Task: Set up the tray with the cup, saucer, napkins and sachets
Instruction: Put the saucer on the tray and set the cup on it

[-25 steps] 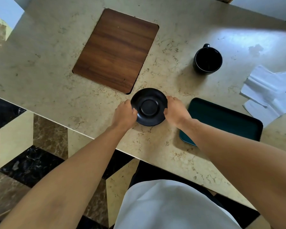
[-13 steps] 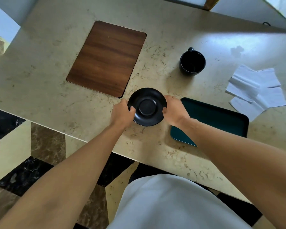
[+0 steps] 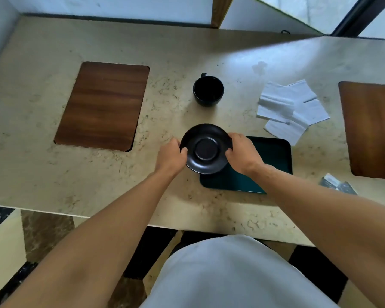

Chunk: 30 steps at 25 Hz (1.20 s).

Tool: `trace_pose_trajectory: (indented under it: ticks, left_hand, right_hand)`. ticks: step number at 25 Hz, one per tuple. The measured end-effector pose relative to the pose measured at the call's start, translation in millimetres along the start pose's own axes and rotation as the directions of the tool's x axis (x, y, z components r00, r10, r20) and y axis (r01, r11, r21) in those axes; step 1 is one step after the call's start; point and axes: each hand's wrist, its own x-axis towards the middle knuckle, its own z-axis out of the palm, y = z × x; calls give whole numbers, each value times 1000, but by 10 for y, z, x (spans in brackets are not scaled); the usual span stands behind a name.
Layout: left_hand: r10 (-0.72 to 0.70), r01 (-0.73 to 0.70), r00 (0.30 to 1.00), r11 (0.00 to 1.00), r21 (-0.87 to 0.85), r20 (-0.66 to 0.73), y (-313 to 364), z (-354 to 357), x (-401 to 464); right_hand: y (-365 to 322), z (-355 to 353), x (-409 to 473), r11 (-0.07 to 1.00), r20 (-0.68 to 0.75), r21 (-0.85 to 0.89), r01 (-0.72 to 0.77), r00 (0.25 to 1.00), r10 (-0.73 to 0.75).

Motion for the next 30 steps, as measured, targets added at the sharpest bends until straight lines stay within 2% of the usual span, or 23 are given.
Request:
trace_pose_trajectory:
  ticks: [8,30]
  left_hand:
    - [16,-20,997,998,53,81,118,241,8]
    - [35,-56,990,987,151,135,172,393,85]
  right_hand:
    - [298,-34,-113,997,-12,23,-68,998,68]
    - [482,-2,-68,993,-10,27,-113,994,113]
